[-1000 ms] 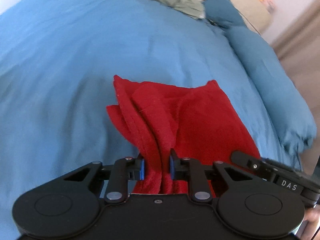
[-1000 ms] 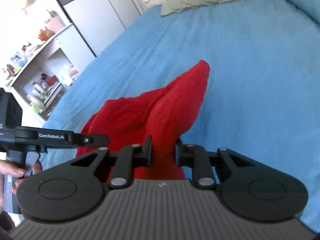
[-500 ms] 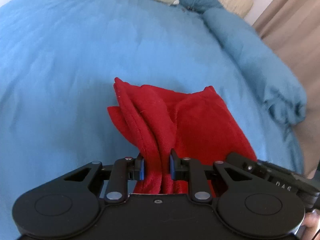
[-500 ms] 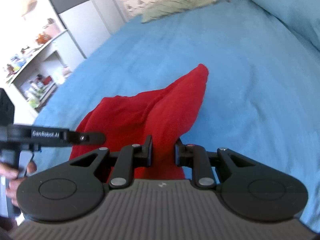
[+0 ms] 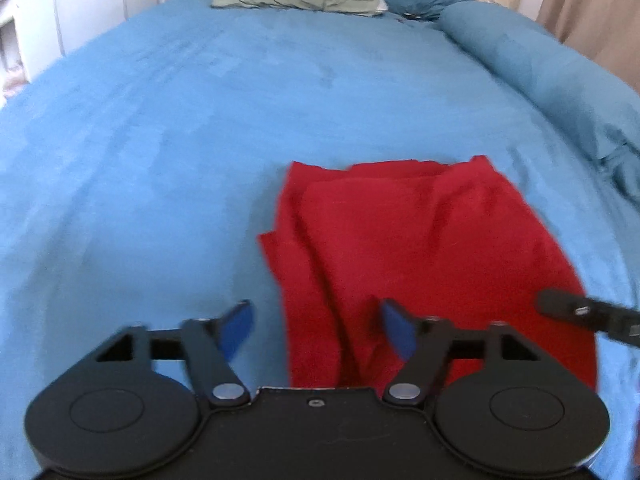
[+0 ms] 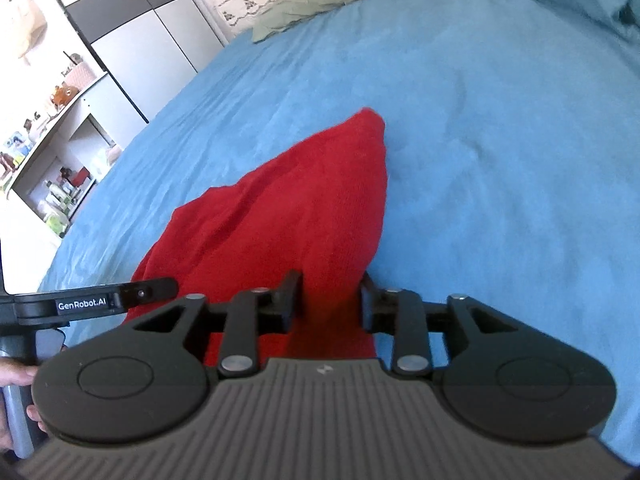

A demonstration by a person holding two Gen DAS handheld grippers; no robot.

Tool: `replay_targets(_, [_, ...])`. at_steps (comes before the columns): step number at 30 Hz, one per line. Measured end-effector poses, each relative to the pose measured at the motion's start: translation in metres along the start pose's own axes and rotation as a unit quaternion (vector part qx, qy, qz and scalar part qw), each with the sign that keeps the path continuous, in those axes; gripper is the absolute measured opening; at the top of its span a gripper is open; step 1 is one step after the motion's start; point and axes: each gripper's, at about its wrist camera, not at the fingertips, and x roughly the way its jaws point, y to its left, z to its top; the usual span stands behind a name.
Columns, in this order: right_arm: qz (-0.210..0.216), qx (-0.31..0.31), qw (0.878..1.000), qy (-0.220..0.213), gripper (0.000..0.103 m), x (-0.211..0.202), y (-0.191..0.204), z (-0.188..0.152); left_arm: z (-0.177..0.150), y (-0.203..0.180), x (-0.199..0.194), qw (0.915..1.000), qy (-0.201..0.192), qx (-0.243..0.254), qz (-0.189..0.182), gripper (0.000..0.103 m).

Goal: Fold small clothes

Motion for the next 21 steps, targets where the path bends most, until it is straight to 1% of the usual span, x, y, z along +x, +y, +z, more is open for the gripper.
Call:
replay_targets(1, [-0.003,-0.008,1.000,-0.005,0.074,-0.004,0.005,0.001,-0.001,0.001,-0.004,0.9999,-0.003,0.003,0.010,0.085])
replay_targets(2, [-0.003,-0.015,1.000,-0.015,0.081,-0.010,0.008,0.002,-0.002,0.003,-0.009,0.9999,-0.005,0.005,0.014,0.085])
replay_targets(3, [-0.003,-0.025,0.999,-0.029,0.091,-0.020,0.012,0.002,-0.002,0.005,-0.016,0.9998,-0.007,0.006,0.018,0.085])
replay_targets(4, [-0.005,-0.033,0.999,-0.038,0.099,-0.029,0.016,0.003,-0.004,0.009,-0.025,0.9997,-0.012,0.006,0.022,0.085])
replay_targets(5, [-0.012,-0.041,0.998,-0.047,0.101,-0.039,0.021,0.004,-0.002,0.010,-0.036,0.9995,-0.020,0.004,0.025,0.085])
replay_targets(7, [-0.017,-0.056,0.997,-0.057,0.102,-0.058,0.032,0.008,0.000,0.013,-0.063,0.9989,-0.041,0.000,0.020,0.086])
replay_targets(9, [-0.023,-0.069,0.995,-0.066,0.103,-0.080,0.043,0.011,0.004,0.013,-0.098,0.9973,-0.070,-0.005,0.022,0.096])
replay_targets(12, [-0.036,-0.084,0.992,-0.083,0.103,-0.121,0.064,0.018,0.008,0.013,-0.153,0.9931,-0.115,-0.007,0.022,0.101])
replay_targets(14, [-0.050,-0.096,0.990,-0.095,0.103,-0.147,0.079,0.020,0.007,0.013,-0.190,0.9908,-0.134,-0.006,0.020,0.103])
replay_targets(15, [-0.065,-0.101,0.988,-0.100,0.103,-0.164,0.088,0.020,0.006,0.013,-0.207,0.9898,-0.141,-0.007,0.022,0.103])
replay_targets(18, [-0.097,-0.113,0.984,-0.094,0.103,-0.201,0.112,0.016,-0.005,0.014,-0.256,0.9878,-0.152,-0.008,0.033,0.103])
replay_targets(20, [-0.107,-0.116,0.983,-0.099,0.103,-0.226,0.125,0.008,-0.018,0.014,-0.283,0.9876,-0.154,-0.005,0.034,0.103])
replay_targets(21, [-0.110,-0.117,0.982,-0.097,0.103,-0.237,0.130,0.003,-0.027,0.013,-0.292,0.9883,-0.148,-0.001,0.036,0.103])
